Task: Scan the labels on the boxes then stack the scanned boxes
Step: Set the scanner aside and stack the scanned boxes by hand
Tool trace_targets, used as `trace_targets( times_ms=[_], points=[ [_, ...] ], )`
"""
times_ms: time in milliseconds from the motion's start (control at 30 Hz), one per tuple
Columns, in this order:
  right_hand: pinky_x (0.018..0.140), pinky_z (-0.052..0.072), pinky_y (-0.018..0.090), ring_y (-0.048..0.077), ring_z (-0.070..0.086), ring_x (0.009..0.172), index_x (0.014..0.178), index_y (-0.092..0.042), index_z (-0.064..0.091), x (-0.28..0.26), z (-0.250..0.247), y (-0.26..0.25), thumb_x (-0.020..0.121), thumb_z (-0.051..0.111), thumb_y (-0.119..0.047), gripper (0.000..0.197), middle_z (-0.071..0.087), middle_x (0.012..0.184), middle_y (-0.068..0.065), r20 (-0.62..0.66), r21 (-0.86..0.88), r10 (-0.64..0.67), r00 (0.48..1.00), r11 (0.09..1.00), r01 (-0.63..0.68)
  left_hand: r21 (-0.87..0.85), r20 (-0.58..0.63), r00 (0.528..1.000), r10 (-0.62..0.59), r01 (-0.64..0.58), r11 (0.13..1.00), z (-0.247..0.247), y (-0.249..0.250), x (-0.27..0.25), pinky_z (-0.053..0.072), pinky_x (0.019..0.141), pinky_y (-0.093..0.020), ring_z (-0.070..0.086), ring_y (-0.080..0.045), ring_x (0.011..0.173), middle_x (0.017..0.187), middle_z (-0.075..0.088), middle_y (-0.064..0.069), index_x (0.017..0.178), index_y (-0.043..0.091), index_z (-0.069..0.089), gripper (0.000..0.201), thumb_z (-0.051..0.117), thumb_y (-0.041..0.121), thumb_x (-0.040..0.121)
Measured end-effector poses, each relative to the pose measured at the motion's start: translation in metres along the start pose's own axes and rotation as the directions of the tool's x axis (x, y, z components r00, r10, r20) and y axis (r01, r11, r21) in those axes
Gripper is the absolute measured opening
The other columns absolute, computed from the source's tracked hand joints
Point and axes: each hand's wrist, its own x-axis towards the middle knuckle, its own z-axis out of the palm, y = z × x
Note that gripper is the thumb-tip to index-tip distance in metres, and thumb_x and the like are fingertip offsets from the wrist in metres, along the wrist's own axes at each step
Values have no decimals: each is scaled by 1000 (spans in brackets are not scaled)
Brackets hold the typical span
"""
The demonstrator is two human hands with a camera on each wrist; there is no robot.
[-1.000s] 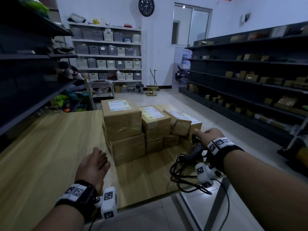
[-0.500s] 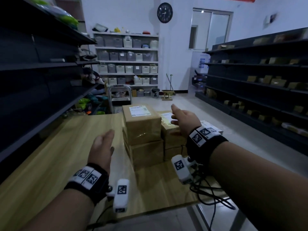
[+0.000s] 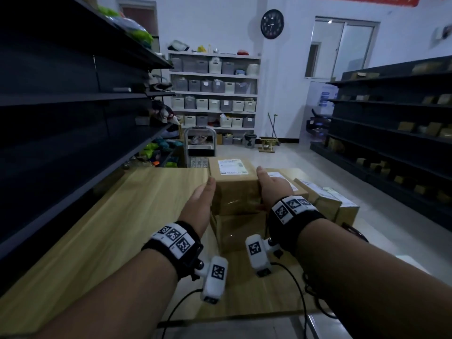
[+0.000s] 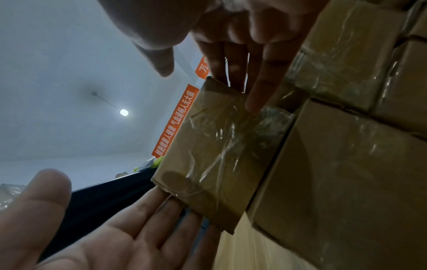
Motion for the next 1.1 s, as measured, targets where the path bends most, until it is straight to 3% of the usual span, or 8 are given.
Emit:
trace_targets(
  times_ms=[67,167,300,467,600,700,867,1100],
  points=[
    [90,61,56,42,74,99,80,-22,64,-5,4,-4,77,48,-83,63,77,104,21,-17,-23,-29,999,999,29,-21,-34,999,-1,1,1000,-7,3,-2,46,123,-55,69,-16,130,132,78,12,139,40,69,119,53,116,49],
    [80,59,44,23,70,87,85,-23,70,-17,13,-15,97,50,-64,47,75,88,2,-14,3,-71,997,997,71,-21,-112,994,16,-18,1000,-25,11,-9,46,122,-56,69,-18,131,135,77,11,146,40,65,124,51,116,49],
    [93,60,54,22,75,96,88,-25,80,-26,46,-21,76,53,-74,57,81,92,-4,69,129,-106,992,987,97,-52,-170,985,24,-33,998,-63,12,-18,50,120,-53,72,-13,126,128,79,14,150,40,63,120,61,110,52],
    [93,61,52,24,77,97,91,-22,79,-46,102,-31,83,59,-71,54,82,96,0,269,200,-98,958,979,44,-50,-299,954,0,-15,999,-125,9,-28,51,118,-55,73,-17,125,128,80,8,146,40,63,124,68,109,43],
    [98,60,52,24,78,100,96,-23,80,-55,154,-17,69,58,-82,69,83,100,-2,358,295,-42,933,953,-70,-93,-345,939,-13,-20,995,-169,2,-35,55,116,-49,79,-12,116,122,84,8,141,29,69,79,63,83,83],
    [98,61,48,22,77,104,107,-22,79,-65,183,-13,77,57,-80,69,83,103,-4,436,354,0,900,919,-172,-95,-384,922,-53,17,995,-197,-9,-37,57,110,-42,77,-11,118,126,83,5,144,26,68,65,54,73,101],
    [96,61,40,21,74,109,124,-15,74,-84,218,-6,94,51,-74,70,79,116,1,493,365,8,870,906,-215,-109,-420,898,-129,91,990,-234,-30,-37,55,115,-48,73,-20,126,136,78,-3,152,22,62,67,54,69,105],
    [98,61,47,24,71,102,99,-22,70,-93,250,2,90,58,-75,56,76,113,4,564,334,89,821,885,-325,-216,-432,872,-229,146,965,-251,-43,-35,58,108,-44,73,-19,126,136,78,-2,150,27,63,65,59,71,102]
  ],
)
